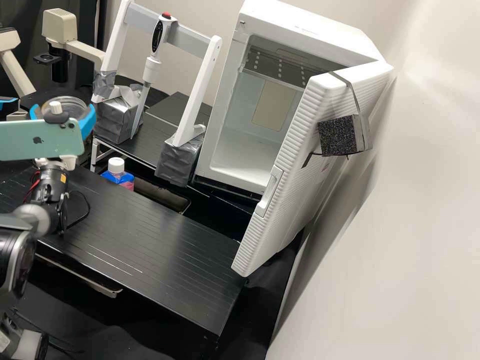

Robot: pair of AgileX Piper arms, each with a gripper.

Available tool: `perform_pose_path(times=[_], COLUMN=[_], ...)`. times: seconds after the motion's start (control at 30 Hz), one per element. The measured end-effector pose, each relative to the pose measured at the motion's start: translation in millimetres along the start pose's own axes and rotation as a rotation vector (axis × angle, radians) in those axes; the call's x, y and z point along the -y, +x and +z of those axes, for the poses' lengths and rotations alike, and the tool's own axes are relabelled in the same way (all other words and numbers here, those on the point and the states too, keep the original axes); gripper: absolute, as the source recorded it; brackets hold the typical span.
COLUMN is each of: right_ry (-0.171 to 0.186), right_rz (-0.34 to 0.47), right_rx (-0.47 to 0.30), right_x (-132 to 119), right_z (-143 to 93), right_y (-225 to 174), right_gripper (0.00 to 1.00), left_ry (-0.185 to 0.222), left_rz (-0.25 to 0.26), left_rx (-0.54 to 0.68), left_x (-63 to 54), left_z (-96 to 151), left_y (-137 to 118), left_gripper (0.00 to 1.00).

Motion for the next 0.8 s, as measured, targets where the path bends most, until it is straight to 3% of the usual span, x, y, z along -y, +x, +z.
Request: perform_pose_path(times=[0.07,0.33,0.5,0.57,0.67,0.8], right_ry=[-0.018,-0.060,-0.113,-0.115,-0.089,0.036], right_rz=[-0.029,-0.090,-0.128,-0.155,-0.210,-0.314], right_rx=[-0.028,-0.021,-0.061,-0.087,-0.106,-0.119], right_x=[4.2,12.8,15.2,16.9,19.8,25.1], right_z=[-1.5,9.5,11.9,12.3,14.2,23.2], right_y=[13.1,54.1,84.8,96.3,110.2,125.2], right_gripper=[0.00,0.00,0.00,0.00,0.00,0.00], left_ry=[0.000,0.000,0.000,0.000,0.000,0.000], left_rz=[0.000,0.000,0.000,0.000,0.000,0.000], left_rx=[0.000,0.000,0.000,0.000,0.000,0.000], left_x=[0.0,0.0,0.0,0.0,0.0,0.0], left_z=[0.0,0.0,0.0,0.0,0.0,0.0], left_y=[0.0,0.0,0.0,0.0,0.0,0.0], left_gripper=[1.00,1.00,1.00,1.00,1.00,1.00])
